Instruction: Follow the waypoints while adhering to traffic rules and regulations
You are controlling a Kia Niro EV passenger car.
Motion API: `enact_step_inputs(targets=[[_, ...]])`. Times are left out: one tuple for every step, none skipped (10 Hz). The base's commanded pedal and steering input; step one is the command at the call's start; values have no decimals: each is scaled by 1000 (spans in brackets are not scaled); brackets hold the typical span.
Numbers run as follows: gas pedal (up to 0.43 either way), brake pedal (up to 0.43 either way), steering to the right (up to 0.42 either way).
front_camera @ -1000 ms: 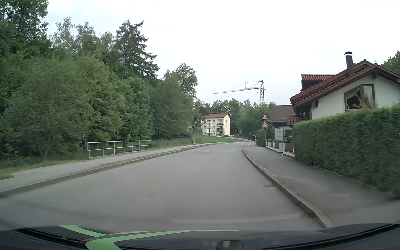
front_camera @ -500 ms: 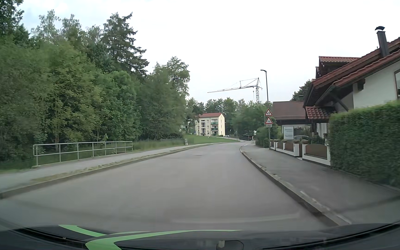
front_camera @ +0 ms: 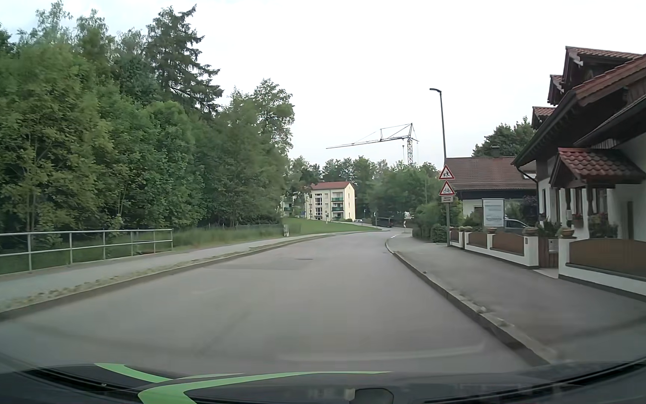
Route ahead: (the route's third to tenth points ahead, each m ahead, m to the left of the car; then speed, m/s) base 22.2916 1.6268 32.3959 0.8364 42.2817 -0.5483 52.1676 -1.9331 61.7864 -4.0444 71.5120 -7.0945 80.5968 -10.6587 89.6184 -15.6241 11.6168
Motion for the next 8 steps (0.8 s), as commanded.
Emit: enact_step_inputs(targets=[[67, 0, 15], [67, 0, 15], [67, 0, 15], [79, 0, 15], [79, 0, 15], [79, 0, 14], [79, 0, 14], [79, 0, 11]])
